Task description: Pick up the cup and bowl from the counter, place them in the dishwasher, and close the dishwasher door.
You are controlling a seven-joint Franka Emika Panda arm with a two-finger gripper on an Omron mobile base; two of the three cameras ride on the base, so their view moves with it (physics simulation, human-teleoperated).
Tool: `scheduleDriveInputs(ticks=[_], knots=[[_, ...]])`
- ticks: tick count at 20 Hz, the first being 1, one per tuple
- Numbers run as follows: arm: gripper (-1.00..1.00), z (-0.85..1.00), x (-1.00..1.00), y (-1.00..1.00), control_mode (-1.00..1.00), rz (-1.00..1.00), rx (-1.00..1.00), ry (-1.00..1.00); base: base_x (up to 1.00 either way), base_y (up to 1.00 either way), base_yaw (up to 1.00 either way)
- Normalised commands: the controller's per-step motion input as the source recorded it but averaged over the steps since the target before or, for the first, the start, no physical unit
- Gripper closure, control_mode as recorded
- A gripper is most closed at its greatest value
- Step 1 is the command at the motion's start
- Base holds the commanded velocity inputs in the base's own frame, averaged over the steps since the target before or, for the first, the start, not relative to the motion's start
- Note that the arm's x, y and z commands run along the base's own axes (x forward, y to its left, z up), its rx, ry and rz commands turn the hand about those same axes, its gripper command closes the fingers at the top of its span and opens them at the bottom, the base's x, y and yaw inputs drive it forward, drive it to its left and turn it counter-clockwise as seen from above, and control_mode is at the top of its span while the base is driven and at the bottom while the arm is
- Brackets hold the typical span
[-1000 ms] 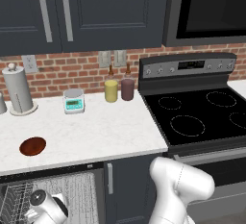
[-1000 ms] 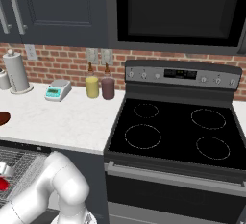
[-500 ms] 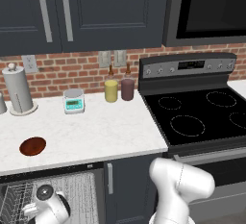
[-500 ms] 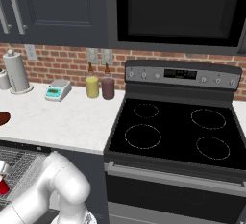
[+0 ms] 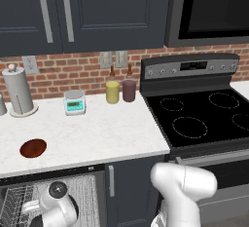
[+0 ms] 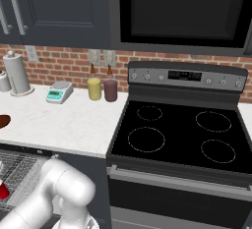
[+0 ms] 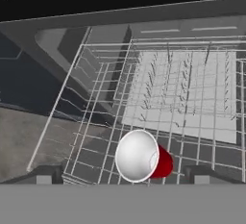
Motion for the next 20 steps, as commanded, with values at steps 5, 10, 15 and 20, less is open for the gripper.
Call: scheduleDriveInputs(ticks=[5, 10, 15, 20], knots=[[-1.0, 1.0, -0.47, 0.0, -1.0, 0.09, 0.07, 0.0, 0.0, 0.0, 0.0], [-1.0, 1.0, -0.37, -0.02, -1.0, 0.03, 0.12, 0.01, 0.0, 0.0, 0.0], [-1.0, 1.0, -0.4, -0.16, -1.0, 0.01, 0.2, 0.0, 0.0, 0.0, 0.0], [-1.0, 1.0, -0.36, -0.29, -1.0, 0.0, 0.17, 0.01, 0.0, 0.0, 0.0]])
